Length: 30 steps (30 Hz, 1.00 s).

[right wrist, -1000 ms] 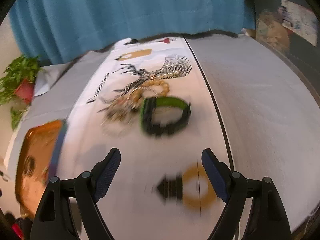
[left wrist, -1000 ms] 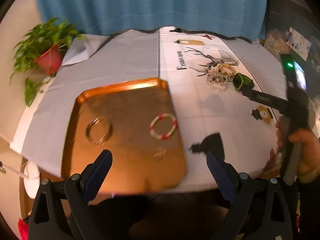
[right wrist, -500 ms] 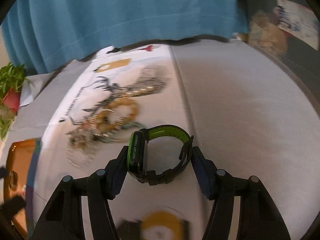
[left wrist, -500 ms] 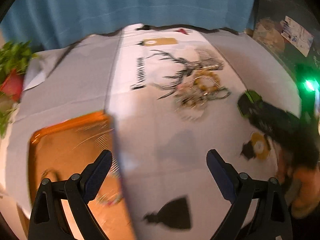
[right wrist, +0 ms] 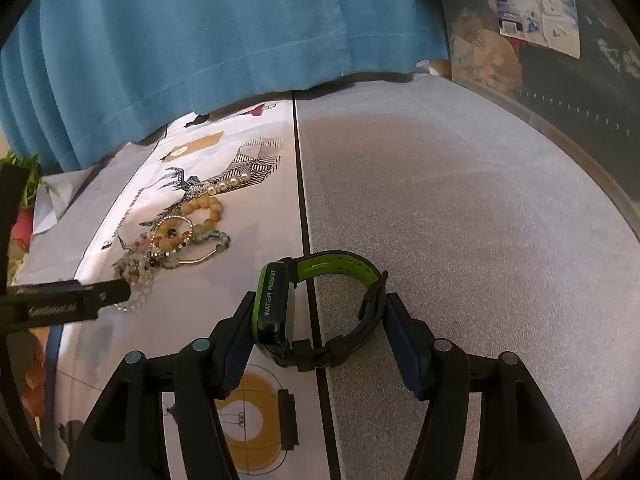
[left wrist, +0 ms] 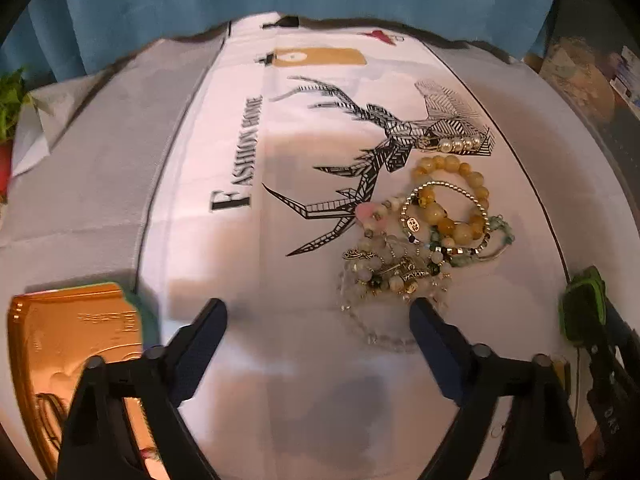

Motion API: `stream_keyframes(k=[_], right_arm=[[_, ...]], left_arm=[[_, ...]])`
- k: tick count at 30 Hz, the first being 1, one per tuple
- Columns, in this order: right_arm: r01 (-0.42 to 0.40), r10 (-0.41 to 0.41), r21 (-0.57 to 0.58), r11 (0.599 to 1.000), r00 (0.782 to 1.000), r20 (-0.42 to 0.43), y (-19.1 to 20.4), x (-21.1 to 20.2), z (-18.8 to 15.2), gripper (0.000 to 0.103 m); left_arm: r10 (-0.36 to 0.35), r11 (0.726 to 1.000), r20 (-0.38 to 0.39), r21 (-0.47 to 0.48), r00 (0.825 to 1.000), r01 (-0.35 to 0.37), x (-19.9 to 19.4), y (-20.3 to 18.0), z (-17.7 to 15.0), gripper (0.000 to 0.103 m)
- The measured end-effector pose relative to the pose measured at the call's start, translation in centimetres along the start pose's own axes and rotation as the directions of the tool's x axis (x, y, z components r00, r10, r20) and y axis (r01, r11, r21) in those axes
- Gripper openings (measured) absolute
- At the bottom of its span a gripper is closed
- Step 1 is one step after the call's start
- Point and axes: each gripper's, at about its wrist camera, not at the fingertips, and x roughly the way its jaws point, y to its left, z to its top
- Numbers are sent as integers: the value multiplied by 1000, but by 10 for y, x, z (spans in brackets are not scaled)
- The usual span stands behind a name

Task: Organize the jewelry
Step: 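Grasp the green-black watch with the right tool while the left tool reaches the pearl bracelet, then carry the watch with the right tool while the left tool carries the pearl bracelet to the tray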

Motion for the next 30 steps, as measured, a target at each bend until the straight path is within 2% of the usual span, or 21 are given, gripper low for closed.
stream_keyframes(k=[2,3,4,8,11,19,27,30], right_arm=[[-2,2,-2,1000,1000,-1,0,1,0,62],[-3,3,-3,1000,1000,-1,0,0,-1,62],[-3,3,-7,1000,1000,-1,0,0,-1,62],[-5,4,-15,1000,1000,-14,4,-2,-2,59],[-8,7,-33,999,999,-33,9,-8,-6,57],[-15,15,-9,1000,1000,-1,4,-51,-12,57],[-12,12,-12,1000,999,41,5,-88,-10,57],[-5,6,-22,1000,999,38,4,-94,-11,57]], left_arm=[[-5,1000,32,23,999,4,-5,-4,-3,58],[-18,999,37,43,999,17,-8,-7,-5,34],[-37,997,32,65,999,35,-10,-10,-8,4],[-127,987,-11,97,992,128,-16,-20,-20,5],[-190,980,-42,59,981,192,-28,-19,-30,5],[-273,961,82,70,958,268,-118,-12,-40,5],[-275,960,153,106,949,261,-163,-15,-37,5],[-256,965,149,103,955,243,-165,-12,-41,5]])
